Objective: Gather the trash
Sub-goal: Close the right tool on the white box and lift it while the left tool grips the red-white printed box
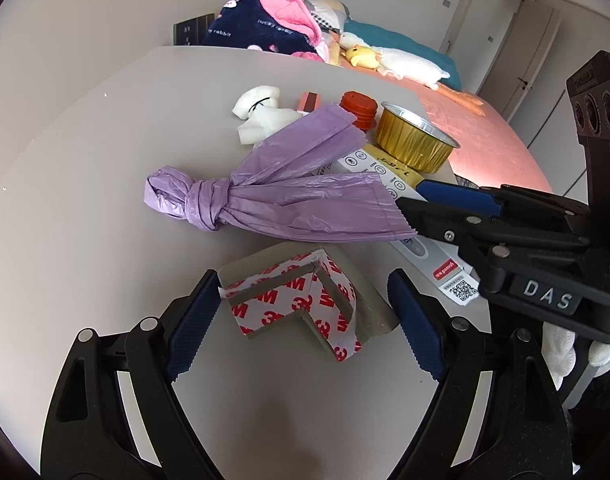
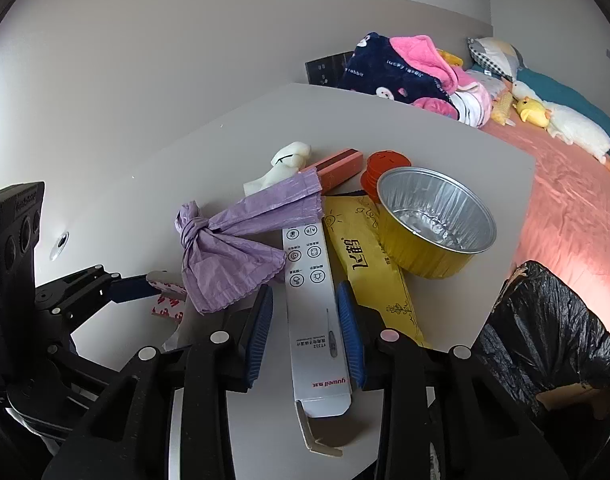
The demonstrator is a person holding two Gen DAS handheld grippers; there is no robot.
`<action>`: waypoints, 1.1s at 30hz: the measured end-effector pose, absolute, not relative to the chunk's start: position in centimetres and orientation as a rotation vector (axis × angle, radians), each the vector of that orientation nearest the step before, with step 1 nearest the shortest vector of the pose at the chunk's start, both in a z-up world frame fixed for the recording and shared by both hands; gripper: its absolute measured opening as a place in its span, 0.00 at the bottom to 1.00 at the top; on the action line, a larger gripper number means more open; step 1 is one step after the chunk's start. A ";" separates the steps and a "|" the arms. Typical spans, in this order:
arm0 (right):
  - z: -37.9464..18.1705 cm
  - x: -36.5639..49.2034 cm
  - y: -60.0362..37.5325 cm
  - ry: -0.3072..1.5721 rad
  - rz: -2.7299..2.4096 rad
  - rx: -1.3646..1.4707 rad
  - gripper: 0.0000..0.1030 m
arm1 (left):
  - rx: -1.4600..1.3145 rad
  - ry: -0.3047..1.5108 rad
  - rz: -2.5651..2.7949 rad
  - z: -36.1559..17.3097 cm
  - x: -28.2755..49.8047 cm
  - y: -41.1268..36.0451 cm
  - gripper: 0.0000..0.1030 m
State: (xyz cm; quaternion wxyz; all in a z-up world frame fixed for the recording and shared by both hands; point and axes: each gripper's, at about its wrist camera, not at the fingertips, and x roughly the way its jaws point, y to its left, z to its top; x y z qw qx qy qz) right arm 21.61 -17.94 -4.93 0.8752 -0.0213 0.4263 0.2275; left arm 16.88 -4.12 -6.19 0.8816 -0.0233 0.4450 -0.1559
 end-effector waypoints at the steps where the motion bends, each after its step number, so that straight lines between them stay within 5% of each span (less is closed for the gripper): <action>1: -5.2 21.8 -17.8 0.902 0.473 -0.046 0.35 | -0.052 0.926 -0.324 -6.2 16.9 -4.1 0.79; 9: -5.7 21.8 -17.8 0.930 0.473 -0.011 0.27 | -0.090 0.923 -0.298 -6.2 16.7 -3.6 0.76; 33: -0.1 16.8 -23.8 0.808 0.415 0.147 0.27 | -0.075 0.788 -0.414 -1.5 13.6 -6.2 0.73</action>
